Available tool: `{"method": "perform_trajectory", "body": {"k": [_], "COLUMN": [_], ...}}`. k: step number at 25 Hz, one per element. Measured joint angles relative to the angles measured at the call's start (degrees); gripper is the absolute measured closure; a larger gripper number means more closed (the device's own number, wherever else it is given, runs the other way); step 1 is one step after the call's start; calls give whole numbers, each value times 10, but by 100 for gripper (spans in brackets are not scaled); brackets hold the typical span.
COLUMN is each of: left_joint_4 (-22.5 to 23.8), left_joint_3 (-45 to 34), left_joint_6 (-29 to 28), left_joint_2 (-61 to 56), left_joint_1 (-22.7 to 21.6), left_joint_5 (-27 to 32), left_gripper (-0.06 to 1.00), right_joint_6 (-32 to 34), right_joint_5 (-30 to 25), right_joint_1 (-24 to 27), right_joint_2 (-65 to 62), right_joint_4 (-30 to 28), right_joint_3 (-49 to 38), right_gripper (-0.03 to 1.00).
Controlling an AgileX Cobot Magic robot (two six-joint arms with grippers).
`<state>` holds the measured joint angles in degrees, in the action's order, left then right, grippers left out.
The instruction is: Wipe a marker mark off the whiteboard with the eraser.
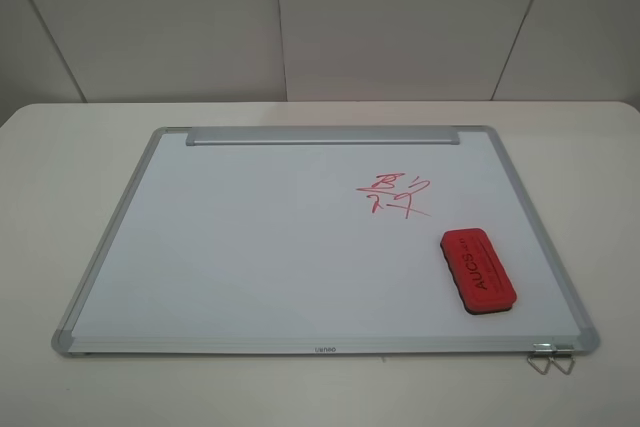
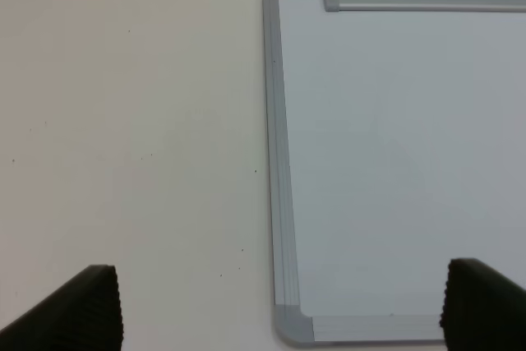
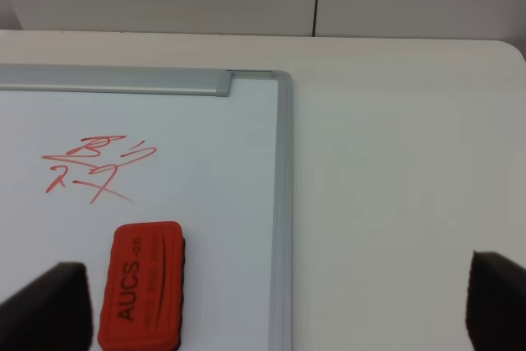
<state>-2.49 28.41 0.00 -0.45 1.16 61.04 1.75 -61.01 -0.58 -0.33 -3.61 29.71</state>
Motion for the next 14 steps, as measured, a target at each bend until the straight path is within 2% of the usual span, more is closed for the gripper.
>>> {"method": "perform_trajectory", "body": {"k": [14], "left_joint_4": [0], "left_joint_3": [0], "left_joint_6": [0], "left_joint_2": [0], "left_joint_1": [0], "left_joint_5": [0], "left_gripper": [17], "right_joint_6": [0], "right_joint_5": [0], "right_joint_1": [0], "right_joint_2": [0], "right_joint_4": [0], "right_joint_3": [0], "right_gripper": [14]}}
